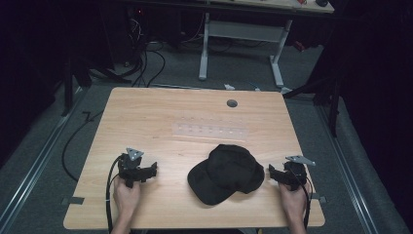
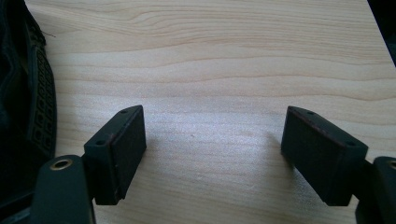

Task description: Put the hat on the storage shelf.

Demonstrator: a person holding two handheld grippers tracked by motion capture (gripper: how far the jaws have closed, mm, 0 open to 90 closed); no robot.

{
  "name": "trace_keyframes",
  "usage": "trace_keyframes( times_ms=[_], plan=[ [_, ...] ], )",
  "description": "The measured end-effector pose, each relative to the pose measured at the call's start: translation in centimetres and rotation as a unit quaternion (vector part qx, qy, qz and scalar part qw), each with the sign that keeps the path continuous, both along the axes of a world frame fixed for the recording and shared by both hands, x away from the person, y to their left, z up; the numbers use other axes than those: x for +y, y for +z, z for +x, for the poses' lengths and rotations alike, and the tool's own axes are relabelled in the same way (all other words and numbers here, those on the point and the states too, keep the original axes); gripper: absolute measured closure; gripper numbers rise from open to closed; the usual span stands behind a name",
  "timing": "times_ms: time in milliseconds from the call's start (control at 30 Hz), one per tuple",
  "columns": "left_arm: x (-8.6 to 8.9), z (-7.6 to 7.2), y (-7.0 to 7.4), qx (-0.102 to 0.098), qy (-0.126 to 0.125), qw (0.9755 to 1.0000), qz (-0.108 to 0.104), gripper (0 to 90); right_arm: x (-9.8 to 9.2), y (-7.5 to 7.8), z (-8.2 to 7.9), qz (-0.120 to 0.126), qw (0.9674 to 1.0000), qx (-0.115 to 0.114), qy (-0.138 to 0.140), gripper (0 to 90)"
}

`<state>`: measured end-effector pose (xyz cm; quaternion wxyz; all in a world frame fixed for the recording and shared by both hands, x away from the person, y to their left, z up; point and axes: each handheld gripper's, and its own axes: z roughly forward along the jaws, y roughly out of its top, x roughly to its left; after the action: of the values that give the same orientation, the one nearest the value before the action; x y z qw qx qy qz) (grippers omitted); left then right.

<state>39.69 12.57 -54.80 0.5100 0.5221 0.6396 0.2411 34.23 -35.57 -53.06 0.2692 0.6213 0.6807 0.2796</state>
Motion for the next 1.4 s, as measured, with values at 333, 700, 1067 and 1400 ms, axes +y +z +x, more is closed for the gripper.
trace_keyframes(
  times_ms=[333, 700, 1067, 1400],
  plan=[
    [-0.1, 0.0, 0.0, 0.000, 0.000, 1.0000, 0.003, 14.4, 0.0, 0.0, 0.0, 0.001, 1.0000, 0.000, 0.000, 22.4],
    [-0.3, -0.5, -0.1, -0.001, -0.026, 0.9996, 0.007, 13.9, 0.1, 0.0, 0.0, 0.000, 0.9999, 0.003, 0.011, 19.3],
    [-0.3, -0.7, -0.1, 0.000, -0.034, 0.9994, 0.007, 14.0, -0.2, 0.5, -0.5, 0.014, 0.9998, -0.011, -0.001, 43.1],
    [-0.3, -0.7, 0.0, -0.001, -0.034, 0.9994, 0.005, 14.7, 0.1, 2.2, -1.8, 0.063, 0.9970, -0.034, 0.030, 46.0]
  ],
)
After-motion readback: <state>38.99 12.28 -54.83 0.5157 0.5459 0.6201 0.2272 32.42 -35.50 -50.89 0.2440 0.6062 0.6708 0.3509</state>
